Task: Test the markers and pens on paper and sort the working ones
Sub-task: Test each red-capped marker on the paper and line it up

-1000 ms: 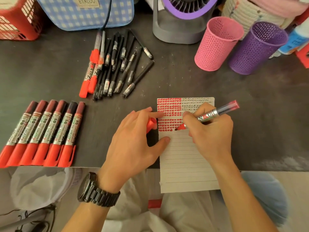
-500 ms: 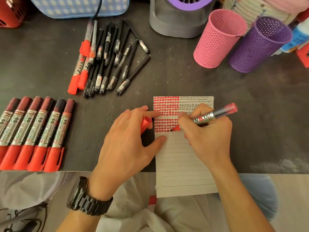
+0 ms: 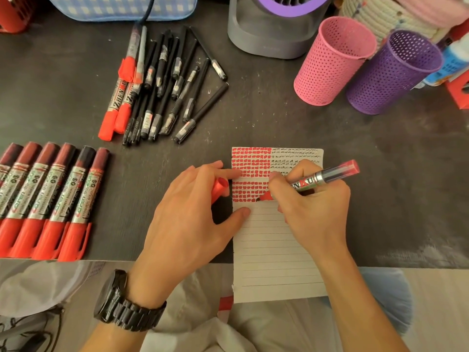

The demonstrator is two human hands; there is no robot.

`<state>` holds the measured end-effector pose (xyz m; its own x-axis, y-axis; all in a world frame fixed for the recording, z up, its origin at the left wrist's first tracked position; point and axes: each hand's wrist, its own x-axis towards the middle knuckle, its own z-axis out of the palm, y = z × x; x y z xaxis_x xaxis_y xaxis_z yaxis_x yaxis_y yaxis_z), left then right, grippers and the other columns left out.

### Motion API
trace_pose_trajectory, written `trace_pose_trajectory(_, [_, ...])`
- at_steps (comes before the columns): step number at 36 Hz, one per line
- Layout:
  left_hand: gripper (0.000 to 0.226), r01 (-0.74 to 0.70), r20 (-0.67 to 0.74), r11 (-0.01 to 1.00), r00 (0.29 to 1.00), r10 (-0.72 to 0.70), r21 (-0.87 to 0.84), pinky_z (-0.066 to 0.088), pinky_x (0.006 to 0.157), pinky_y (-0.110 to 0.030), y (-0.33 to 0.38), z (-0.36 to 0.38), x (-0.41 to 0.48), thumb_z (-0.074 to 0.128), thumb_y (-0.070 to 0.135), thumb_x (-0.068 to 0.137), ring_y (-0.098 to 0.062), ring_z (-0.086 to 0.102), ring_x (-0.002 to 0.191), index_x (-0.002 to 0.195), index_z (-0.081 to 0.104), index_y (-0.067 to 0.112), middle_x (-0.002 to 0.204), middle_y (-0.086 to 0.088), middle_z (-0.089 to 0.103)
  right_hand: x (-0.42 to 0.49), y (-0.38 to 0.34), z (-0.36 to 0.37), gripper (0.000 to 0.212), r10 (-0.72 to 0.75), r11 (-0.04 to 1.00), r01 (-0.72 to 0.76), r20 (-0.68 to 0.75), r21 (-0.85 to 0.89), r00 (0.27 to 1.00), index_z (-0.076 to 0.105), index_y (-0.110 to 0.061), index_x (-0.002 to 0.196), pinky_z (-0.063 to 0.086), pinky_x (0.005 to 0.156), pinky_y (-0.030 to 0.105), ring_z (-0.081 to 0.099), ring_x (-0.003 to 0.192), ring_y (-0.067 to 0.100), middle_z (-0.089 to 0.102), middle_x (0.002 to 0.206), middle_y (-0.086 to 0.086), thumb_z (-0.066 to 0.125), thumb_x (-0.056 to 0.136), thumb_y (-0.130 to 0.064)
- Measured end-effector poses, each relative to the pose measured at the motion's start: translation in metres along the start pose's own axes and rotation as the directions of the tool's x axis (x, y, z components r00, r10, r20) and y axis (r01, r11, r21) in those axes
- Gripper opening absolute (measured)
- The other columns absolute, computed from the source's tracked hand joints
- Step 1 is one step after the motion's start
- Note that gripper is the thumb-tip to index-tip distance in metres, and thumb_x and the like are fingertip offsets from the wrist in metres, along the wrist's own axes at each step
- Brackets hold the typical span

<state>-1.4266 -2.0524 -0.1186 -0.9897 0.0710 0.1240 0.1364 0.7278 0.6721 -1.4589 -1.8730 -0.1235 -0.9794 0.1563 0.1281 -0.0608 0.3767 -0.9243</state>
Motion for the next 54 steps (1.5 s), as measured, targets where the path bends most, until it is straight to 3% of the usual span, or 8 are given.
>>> trace_pose_trajectory(15, [0.059, -0.019, -0.008, 1.0, 1.0, 0.019, 0.012, 0.039, 0.113, -0.041, -0.001, 0.0, 0.0, 0.073, 0.049, 0.078, 0.003, 0.042, 0.133, 0.103, 0.021, 0.057, 0.117, 0.016, 0.065, 0.0, 0.0, 0.0, 0.026, -0.012, 1.0, 0.012, -0.013, -0.02, 1.0, 0.056, -0.017, 0.06, 0.048, 0.046, 0.04, 0.053, 0.045, 0.022, 0.055, 0.048, 0.001, 0.069, 0.082, -0.022])
trace_pose_trajectory(26, [0.057, -0.019, -0.011, 1.0, 1.0, 0.019, 0.006, 0.042, 0.111, -0.044, -0.001, 0.001, 0.0, 0.072, 0.051, 0.078, 0.003, 0.042, 0.133, 0.102, 0.021, 0.058, 0.118, 0.017, 0.065, 0.0, 0.003, -0.001, 0.027, -0.033, 0.999, 0.033, -0.006, -0.005, 0.999, 0.054, -0.022, 0.059, 0.045, 0.046, 0.025, 0.054, 0.044, 0.012, 0.057, 0.05, -0.001, 0.067, 0.081, -0.027])
trace_pose_trajectory(34, [0.056, -0.019, -0.008, 1.0, 1.0, 0.019, 0.007, 0.042, 0.112, -0.045, -0.002, 0.001, 0.0, 0.071, 0.053, 0.077, 0.001, 0.043, 0.133, 0.102, 0.021, 0.058, 0.122, 0.018, 0.064, 0.0, 0.001, 0.0, 0.028, -0.028, 1.0, 0.028, 0.002, 0.006, 1.0, 0.056, -0.023, 0.057, 0.045, 0.044, 0.031, 0.053, 0.043, 0.015, 0.057, 0.049, -0.001, 0.07, 0.082, -0.022])
trace_pose_trajectory(38, [0.055, -0.019, -0.01, 1.0, 1.0, 0.019, 0.009, 0.041, 0.112, -0.044, -0.004, 0.002, 0.0, 0.072, 0.054, 0.078, 0.006, 0.041, 0.132, 0.102, 0.023, 0.057, 0.124, 0.02, 0.063, 0.0, 0.001, -0.003, 0.03, -0.003, 0.996, 0.005, -0.03, 0.087, 1.0, 0.053, -0.008, 0.059, 0.041, 0.041, 0.032, 0.048, 0.04, 0.025, 0.053, 0.048, 0.009, 0.069, 0.083, -0.016])
trace_pose_trajectory(42, [0.054, -0.025, -0.014, 1.0, 1.0, 0.025, 0.009, 0.042, 0.111, -0.046, -0.004, 0.001, 0.0, 0.07, 0.055, 0.078, 0.003, 0.042, 0.133, 0.102, 0.022, 0.058, 0.123, 0.02, 0.063, 0.001, -0.002, -0.007, 0.033, 0.028, 0.979, -0.015, -0.061, 0.203, 0.998, 0.053, -0.002, 0.062, 0.039, 0.04, 0.021, 0.048, 0.039, 0.008, 0.053, 0.045, 0.002, 0.071, 0.089, -0.009])
trace_pose_trajectory(47, [0.05, -0.025, 0.003, 1.0, 1.0, 0.024, 0.015, 0.041, 0.113, -0.043, -0.005, 0.002, 0.0, 0.067, 0.059, 0.077, 0.005, 0.041, 0.133, 0.099, 0.023, 0.06, 0.126, 0.023, 0.061, 0.004, -0.009, -0.01, 0.035, 0.097, 0.936, -0.072, -0.056, 0.346, 0.994, 0.057, -0.019, 0.063, 0.038, 0.04, 0.018, 0.046, 0.041, 0.007, 0.052, 0.047, -0.004, 0.073, 0.094, -0.024])
trace_pose_trajectory(51, [0.049, -0.053, -0.004, 0.998, 0.999, 0.053, 0.036, 0.038, 0.107, -0.029, -0.009, 0.004, -0.001, 0.069, 0.057, 0.079, 0.024, 0.026, 0.125, 0.095, 0.023, 0.06, 0.127, 0.025, 0.059, 0.007, -0.017, -0.014, 0.029, 0.148, 0.899, -0.143, 0.019, 0.414, 0.989, 0.065, -0.023, 0.07, 0.039, 0.043, 0.018, 0.048, 0.046, 0.007, 0.055, 0.054, -0.004, 0.075, 0.088, -0.042])
trace_pose_trajectory(54, [0.045, -0.055, 0.008, 0.998, 0.998, 0.054, 0.041, 0.039, 0.11, -0.031, -0.01, 0.004, -0.002, 0.068, 0.058, 0.081, 0.02, 0.028, 0.128, 0.099, 0.026, 0.061, 0.124, 0.026, 0.058, 0.007, -0.025, -0.018, 0.024, 0.163, 0.883, -0.172, 0.06, 0.436, 0.985, 0.071, -0.023, 0.08, 0.042, 0.046, 0.022, 0.052, 0.051, 0.012, 0.062, 0.064, 0.0, 0.076, 0.084, -0.046])
